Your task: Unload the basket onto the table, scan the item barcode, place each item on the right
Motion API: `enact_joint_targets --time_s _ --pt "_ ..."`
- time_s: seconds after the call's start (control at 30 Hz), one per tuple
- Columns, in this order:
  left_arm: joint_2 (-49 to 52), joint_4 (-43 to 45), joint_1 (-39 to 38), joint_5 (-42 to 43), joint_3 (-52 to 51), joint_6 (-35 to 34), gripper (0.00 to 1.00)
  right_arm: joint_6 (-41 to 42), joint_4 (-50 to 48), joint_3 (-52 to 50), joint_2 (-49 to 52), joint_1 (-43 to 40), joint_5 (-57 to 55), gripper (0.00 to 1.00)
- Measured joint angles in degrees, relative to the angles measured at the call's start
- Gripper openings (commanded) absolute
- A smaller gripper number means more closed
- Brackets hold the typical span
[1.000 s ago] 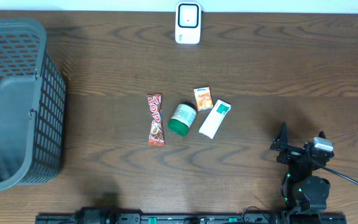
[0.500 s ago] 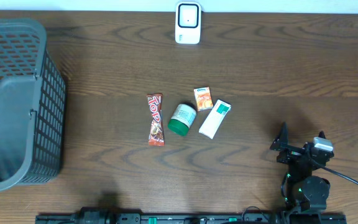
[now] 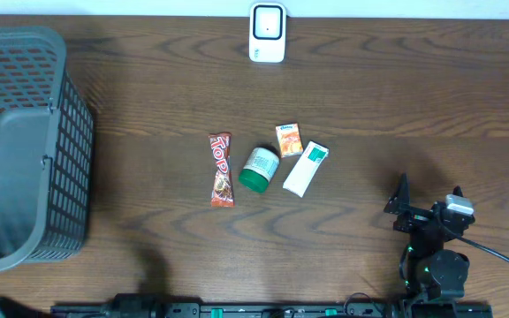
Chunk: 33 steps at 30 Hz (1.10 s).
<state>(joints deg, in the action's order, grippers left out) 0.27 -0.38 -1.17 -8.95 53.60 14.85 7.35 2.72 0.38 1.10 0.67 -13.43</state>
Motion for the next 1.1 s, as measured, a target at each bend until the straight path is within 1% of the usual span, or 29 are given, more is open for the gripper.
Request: enact_joint_targets --time_s 0.13,0.27,0.5,0.63,0.97,1.1 --pt "0.00 -2.29 0.00 -5.53 -4.11 -5.51 0.97 0.00 0.00 0.00 0.00 0.00 0.02 0.99" --pt "0.11 -5.70 0.00 -8.15 -9.09 -10.88 0.97 0.00 0.00 0.00 0.00 0.00 0.00 0.99" --pt "0.46 -6.45 0.00 -9.40 -21.24 -17.31 0.97 0.00 0.00 0.00 0.00 0.00 0.00 0.99" --pt "0.66 -6.69 0.00 -9.42 -27.69 -19.67 0.97 0.00 0.00 0.00 0.00 0.00 0.00 0.99" --pt "0.70 -5.01 0.00 -9.40 -38.14 -24.59 0.97 0.00 0.00 0.00 0.00 0.00 0.02 0.99" --pt "0.70 -4.48 0.00 -10.82 -42.34 -28.52 0.97 0.00 0.00 0.00 0.00 0.00 0.00 0.99"
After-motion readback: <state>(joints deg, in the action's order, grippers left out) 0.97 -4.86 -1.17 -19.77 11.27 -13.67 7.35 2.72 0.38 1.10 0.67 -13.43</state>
